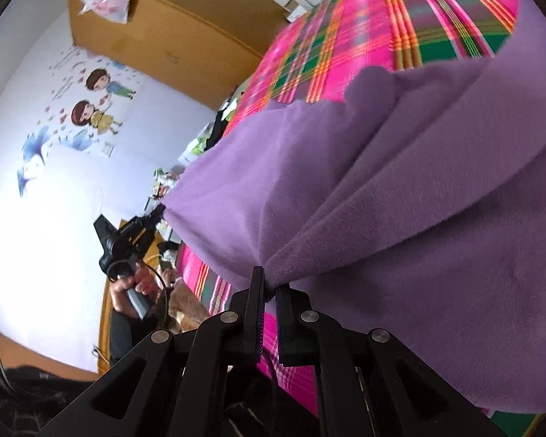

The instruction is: Fold clothes

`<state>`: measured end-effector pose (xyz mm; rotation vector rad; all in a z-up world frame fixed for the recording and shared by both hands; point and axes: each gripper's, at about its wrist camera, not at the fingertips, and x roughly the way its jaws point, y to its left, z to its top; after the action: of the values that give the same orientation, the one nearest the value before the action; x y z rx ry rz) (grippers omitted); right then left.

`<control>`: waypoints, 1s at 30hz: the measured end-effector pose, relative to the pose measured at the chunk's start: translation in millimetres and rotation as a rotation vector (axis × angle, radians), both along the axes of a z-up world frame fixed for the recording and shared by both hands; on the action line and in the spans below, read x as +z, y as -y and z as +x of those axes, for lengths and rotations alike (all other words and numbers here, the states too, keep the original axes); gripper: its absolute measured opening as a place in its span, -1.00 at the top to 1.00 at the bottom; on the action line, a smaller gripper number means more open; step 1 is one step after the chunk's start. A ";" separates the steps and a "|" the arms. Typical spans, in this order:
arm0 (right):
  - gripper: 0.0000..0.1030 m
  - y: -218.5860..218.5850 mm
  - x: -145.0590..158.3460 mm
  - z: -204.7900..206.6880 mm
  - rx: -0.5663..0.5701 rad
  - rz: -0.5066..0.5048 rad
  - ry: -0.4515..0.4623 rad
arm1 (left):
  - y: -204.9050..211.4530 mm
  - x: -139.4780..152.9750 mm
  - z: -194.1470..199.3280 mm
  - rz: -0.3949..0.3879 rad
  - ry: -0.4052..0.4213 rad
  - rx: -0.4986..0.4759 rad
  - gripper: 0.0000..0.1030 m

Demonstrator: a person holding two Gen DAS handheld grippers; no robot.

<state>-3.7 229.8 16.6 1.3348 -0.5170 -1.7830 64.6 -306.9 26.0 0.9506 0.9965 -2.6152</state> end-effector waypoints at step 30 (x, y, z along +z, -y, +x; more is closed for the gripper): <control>0.64 -11.3 17.2 -20.2 -0.047 0.177 -0.188 | -156.5 -7.4 -35.0 -0.180 0.094 -0.394 0.82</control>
<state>-23.9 241.1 33.7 1.2634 -0.2959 -2.0074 29.5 -150.3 18.6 1.3216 0.5852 -2.8734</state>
